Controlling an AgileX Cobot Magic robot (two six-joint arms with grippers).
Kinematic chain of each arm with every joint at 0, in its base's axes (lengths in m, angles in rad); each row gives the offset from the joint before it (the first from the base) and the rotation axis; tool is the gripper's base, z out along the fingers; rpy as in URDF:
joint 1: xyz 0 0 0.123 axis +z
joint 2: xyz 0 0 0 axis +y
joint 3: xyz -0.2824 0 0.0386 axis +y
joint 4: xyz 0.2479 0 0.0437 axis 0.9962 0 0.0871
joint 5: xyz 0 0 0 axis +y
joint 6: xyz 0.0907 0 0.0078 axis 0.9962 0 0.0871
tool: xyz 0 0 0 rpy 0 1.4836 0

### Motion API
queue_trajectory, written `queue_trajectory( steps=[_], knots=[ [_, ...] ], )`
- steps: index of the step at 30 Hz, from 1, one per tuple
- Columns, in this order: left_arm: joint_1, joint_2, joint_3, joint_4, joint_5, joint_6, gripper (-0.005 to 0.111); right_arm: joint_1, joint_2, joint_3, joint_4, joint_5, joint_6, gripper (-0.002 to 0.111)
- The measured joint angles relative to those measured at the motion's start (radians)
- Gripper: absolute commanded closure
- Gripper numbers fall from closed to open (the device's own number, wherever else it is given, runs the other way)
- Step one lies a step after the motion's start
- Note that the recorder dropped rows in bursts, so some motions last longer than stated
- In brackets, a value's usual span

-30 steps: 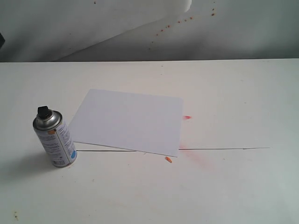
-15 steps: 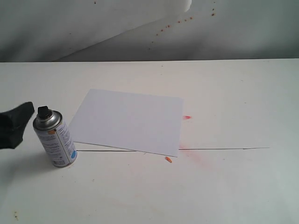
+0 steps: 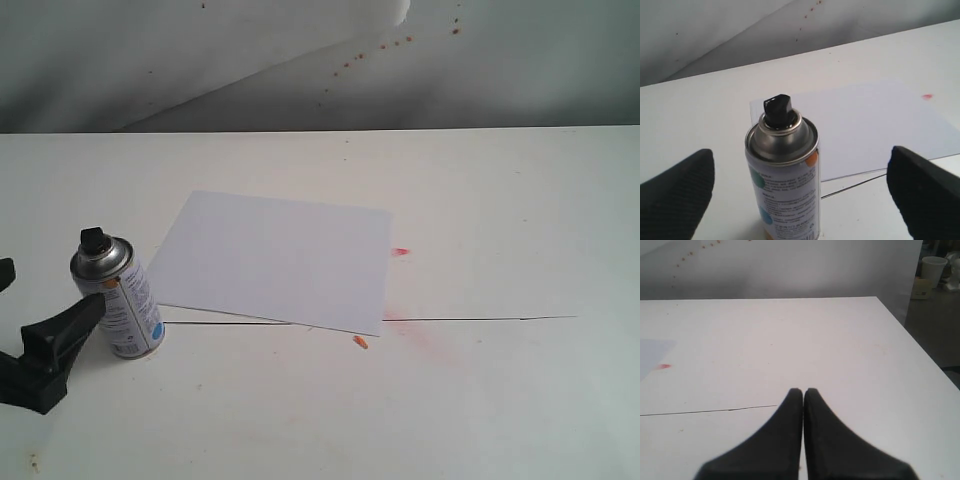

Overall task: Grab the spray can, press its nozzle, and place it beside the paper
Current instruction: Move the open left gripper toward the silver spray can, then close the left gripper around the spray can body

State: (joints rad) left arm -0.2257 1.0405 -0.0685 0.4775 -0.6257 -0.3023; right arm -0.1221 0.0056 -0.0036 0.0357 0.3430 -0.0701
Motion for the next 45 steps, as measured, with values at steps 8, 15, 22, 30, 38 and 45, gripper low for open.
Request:
queue_trajectory(
  steps=[8, 15, 22, 30, 38, 45],
  knots=[
    [0.0, 0.097, 0.0, 0.01, -0.005, 0.0, 0.02, 0.0, 0.0, 0.0, 0.0, 0.0, 0.0, 0.107],
    [0.0, 0.275, 0.001, 0.003, -0.137, 0.054, 0.02, 0.0, 0.0, 0.0, 0.0, 0.0, 0.0, 0.107],
    [0.0, 0.465, -0.025, -0.017, -0.266, 0.114, 0.02, 0.0, 0.0, 0.0, 0.0, 0.0, 0.0, 0.107],
    [0.0, 0.629, -0.092, -0.031, -0.314, 0.145, 0.02, 0.0, 0.0, 0.0, 0.0, 0.0, 0.0, 0.107],
    [0.0, 0.693, -0.152, -0.075, -0.329, 0.196, 0.02, 0.0, 0.0, 0.0, 0.0, 0.0, 0.0, 0.107],
    [0.0, 0.713, -0.211, -0.12, -0.337, 0.185, 0.02, 0.0, 0.0, 0.0, 0.0, 0.0, 0.0, 0.107]
  ],
)
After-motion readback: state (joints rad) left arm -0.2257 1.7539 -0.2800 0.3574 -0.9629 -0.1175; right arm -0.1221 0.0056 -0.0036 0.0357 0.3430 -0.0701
